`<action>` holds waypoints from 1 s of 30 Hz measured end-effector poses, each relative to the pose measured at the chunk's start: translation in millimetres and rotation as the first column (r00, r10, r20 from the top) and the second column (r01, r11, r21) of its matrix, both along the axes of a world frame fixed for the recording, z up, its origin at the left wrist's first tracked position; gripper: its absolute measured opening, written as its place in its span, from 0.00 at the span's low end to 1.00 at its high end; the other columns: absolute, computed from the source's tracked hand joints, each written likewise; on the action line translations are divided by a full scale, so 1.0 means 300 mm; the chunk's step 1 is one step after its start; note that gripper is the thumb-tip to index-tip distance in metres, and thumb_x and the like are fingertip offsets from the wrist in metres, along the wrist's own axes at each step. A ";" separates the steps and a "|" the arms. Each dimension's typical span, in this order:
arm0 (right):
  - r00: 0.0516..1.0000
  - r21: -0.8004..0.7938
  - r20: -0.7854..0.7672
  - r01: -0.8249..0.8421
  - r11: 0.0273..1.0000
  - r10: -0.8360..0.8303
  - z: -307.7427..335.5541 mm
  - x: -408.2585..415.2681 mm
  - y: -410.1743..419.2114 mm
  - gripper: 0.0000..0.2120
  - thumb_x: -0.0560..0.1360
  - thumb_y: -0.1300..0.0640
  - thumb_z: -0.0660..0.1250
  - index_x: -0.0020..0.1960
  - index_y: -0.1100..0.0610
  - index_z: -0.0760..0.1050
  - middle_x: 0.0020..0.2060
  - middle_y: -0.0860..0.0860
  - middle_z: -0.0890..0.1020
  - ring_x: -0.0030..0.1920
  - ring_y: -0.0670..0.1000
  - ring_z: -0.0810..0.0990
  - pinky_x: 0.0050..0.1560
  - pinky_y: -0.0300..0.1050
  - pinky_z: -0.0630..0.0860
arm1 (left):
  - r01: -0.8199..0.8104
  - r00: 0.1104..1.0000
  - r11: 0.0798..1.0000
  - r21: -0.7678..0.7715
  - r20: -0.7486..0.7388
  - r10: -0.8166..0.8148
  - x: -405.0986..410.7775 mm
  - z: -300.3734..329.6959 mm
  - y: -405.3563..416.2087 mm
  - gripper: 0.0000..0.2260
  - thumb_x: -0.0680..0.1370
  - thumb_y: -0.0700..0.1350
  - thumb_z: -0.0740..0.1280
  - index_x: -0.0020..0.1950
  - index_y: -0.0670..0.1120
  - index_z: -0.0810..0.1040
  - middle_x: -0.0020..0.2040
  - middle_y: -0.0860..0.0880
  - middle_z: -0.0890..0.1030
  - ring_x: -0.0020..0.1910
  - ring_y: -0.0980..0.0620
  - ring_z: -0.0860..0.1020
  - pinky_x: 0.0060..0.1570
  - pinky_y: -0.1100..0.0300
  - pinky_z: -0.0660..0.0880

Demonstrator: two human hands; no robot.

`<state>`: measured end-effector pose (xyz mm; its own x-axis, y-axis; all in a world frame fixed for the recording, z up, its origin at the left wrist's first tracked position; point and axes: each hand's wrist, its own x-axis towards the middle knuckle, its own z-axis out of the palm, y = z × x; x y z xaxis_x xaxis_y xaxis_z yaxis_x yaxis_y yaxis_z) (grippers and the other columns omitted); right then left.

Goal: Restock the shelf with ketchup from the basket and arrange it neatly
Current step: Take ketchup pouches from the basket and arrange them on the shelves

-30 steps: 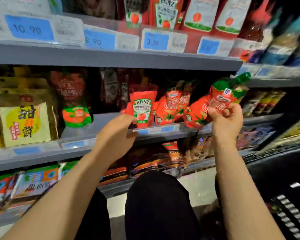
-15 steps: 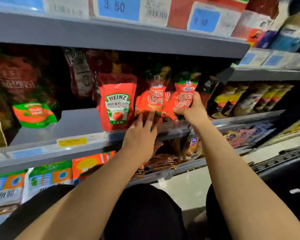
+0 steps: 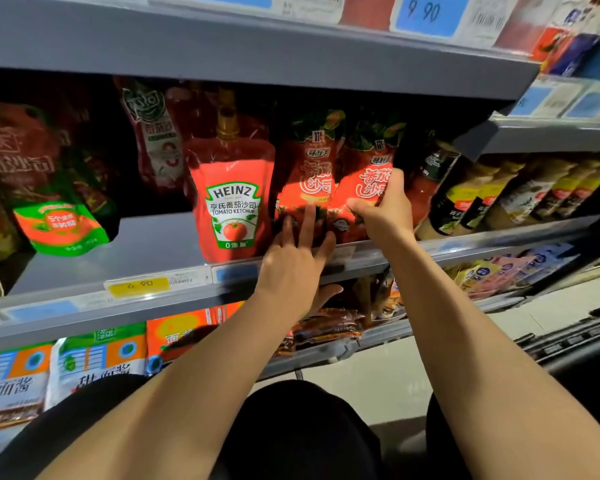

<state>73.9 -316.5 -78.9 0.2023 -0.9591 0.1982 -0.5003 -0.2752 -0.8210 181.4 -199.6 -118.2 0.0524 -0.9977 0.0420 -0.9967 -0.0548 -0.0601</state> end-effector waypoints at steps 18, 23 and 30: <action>0.927 -0.341 -0.108 -0.374 0.862 0.359 0.042 0.283 0.578 0.16 0.73 0.64 0.67 0.60 0.58 0.75 0.53 0.50 0.76 0.54 0.47 0.75 0.55 0.39 0.74 | -0.035 0.973 0.892 -0.450 -0.221 -0.073 0.430 0.265 0.480 0.15 0.76 0.52 0.59 0.52 0.45 0.80 0.51 0.47 0.80 0.49 0.43 0.79 0.46 0.52 0.75; 0.871 -0.474 -0.309 -0.488 0.732 0.381 0.031 0.564 0.571 0.15 0.73 0.64 0.62 0.59 0.66 0.75 0.54 0.62 0.77 0.56 0.60 0.76 0.58 0.46 0.68 | -0.115 0.993 0.864 -0.489 -0.079 0.087 0.656 0.091 0.683 0.18 0.78 0.51 0.58 0.61 0.42 0.77 0.55 0.43 0.80 0.52 0.40 0.79 0.48 0.50 0.74; 0.530 -0.114 -0.825 -0.493 0.863 0.194 -0.011 0.870 0.327 0.22 0.82 0.52 0.51 0.75 0.56 0.60 0.72 0.59 0.64 0.71 0.60 0.64 0.70 0.55 0.62 | -0.121 0.989 0.755 -0.644 -0.009 0.151 0.688 -0.170 0.645 0.18 0.78 0.50 0.62 0.65 0.44 0.75 0.62 0.42 0.78 0.62 0.41 0.74 0.62 0.47 0.65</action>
<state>334.9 -218.3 -82.4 0.7166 -0.6955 0.0518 -0.6961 -0.7179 -0.0099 387.8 -6.1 -169.2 0.1686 -0.7186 0.6746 -0.9732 -0.2300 -0.0018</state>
